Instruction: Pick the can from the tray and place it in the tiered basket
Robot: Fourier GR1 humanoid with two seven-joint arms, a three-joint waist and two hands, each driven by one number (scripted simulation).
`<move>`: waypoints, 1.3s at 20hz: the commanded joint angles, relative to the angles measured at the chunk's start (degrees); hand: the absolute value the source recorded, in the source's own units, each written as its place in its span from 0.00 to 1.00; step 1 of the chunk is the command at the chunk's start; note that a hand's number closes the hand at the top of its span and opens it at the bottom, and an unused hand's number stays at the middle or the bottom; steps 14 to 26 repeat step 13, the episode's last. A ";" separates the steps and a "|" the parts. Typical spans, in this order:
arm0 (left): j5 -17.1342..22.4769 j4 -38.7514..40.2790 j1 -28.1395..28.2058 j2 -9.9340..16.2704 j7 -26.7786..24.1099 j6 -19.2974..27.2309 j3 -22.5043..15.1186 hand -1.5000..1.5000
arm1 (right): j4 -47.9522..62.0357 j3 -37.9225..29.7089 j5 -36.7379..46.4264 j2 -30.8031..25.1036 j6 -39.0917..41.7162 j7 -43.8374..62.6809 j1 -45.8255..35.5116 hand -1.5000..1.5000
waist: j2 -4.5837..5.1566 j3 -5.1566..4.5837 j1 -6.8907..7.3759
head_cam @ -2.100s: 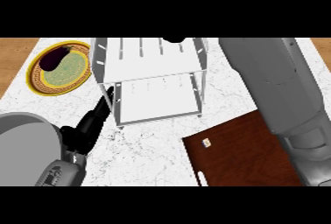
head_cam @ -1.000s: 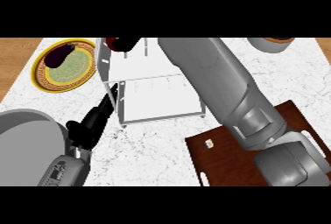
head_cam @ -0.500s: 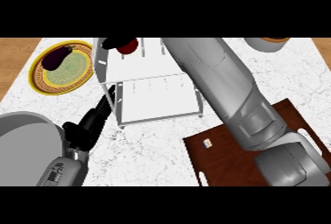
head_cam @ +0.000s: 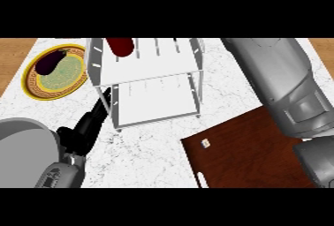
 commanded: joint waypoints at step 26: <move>-0.59 -0.92 2.85 0.07 0.06 -0.40 1.02 0.50 | -8.90 -15.69 -11.59 -27.37 21.38 -15.72 23.40 0.00 | 0.12 -0.23 -0.79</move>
